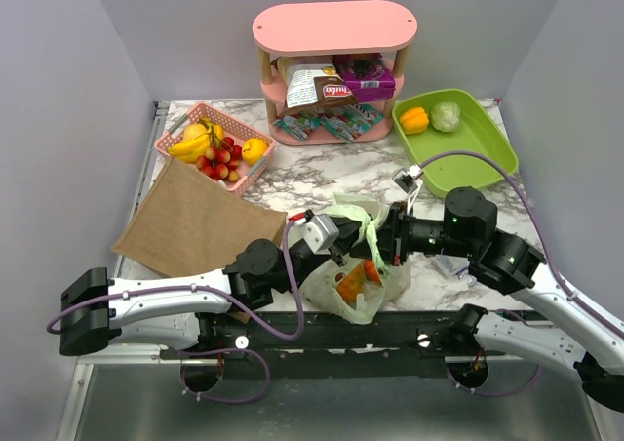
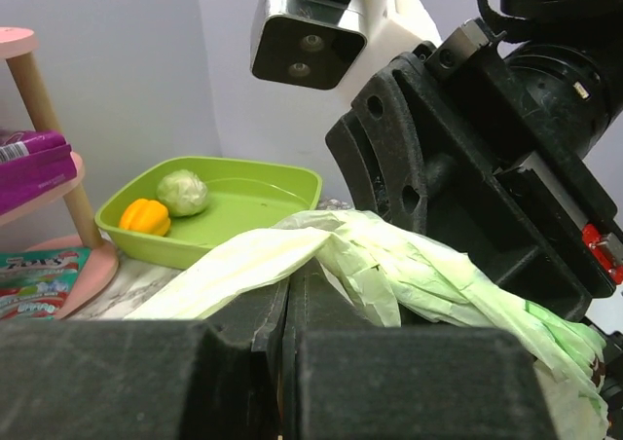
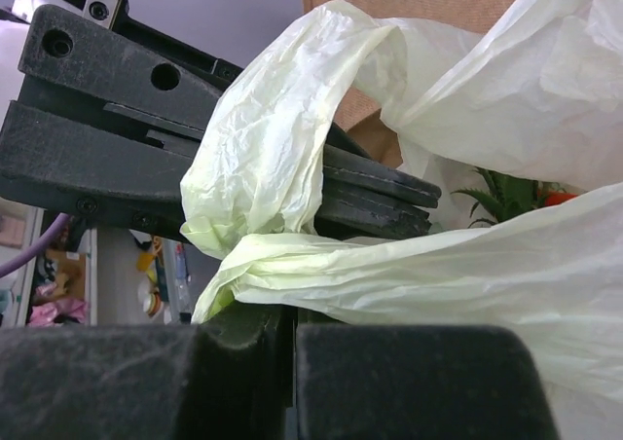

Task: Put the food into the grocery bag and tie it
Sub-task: Tie the grocery bag at the center of the board.

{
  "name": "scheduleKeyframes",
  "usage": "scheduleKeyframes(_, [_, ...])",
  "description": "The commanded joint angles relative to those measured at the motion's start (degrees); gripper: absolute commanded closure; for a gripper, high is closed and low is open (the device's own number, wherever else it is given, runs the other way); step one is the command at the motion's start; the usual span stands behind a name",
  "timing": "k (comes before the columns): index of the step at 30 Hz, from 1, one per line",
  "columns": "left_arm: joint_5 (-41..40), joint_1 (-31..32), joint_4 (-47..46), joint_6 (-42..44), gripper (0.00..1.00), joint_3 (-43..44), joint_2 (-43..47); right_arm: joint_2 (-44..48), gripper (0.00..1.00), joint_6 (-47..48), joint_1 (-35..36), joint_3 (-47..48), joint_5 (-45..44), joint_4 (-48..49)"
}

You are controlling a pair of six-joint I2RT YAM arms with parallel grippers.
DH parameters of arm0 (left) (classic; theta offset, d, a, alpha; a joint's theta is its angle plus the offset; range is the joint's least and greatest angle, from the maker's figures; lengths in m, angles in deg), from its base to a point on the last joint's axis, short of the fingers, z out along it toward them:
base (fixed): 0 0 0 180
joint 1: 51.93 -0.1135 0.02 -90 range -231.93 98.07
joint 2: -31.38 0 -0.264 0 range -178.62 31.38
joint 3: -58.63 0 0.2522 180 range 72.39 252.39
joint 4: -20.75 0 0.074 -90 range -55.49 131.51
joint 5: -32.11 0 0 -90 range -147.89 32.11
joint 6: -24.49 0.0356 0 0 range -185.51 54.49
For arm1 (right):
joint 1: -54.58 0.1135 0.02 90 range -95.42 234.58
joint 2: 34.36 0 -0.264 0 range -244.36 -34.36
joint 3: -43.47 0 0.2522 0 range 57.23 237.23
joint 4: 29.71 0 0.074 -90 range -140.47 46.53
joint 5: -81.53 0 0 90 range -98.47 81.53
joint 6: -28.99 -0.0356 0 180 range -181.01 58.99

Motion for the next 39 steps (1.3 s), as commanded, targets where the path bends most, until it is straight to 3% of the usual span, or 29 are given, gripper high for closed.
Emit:
scheduleKeyframes(1, [0.24,0.48,2.88,-0.3,1.0,0.9,-0.46,1.53,0.99,-0.26,0.23,1.12,-6.96,0.19])
scheduleKeyframes(11, [2.68,0.51,11.51,-1.55,1.0,-1.41,5.71,3.43,0.99,1.94,0.18,4.99,-16.86,-15.74])
scheduleKeyframes(24, [5.34,0.53,12.35,-2.51,1.0,-3.07,8.39,3.15,0.99,3.43,0.19,6.34,-15.34,-22.49])
scheduleKeyframes(28, [10.36,0.5,10.2,-0.44,1.0,-3.0,6.71,3.35,0.99,3.3,0.24,6.13,-11.3,-21.25])
scheduleKeyframes(32, [15.17,0.28,5.84,1.65,0.65,-2.35,1.64,2.41,0.99,3.21,0.19,5.48,-6.8,-19.2])
scheduleKeyframes(39, [19.9,-2.31,-0.3,3.22,0.39,0.26,-3.65,1.37,0.99,3.9,0.18,6.23,0.03,-19.17])
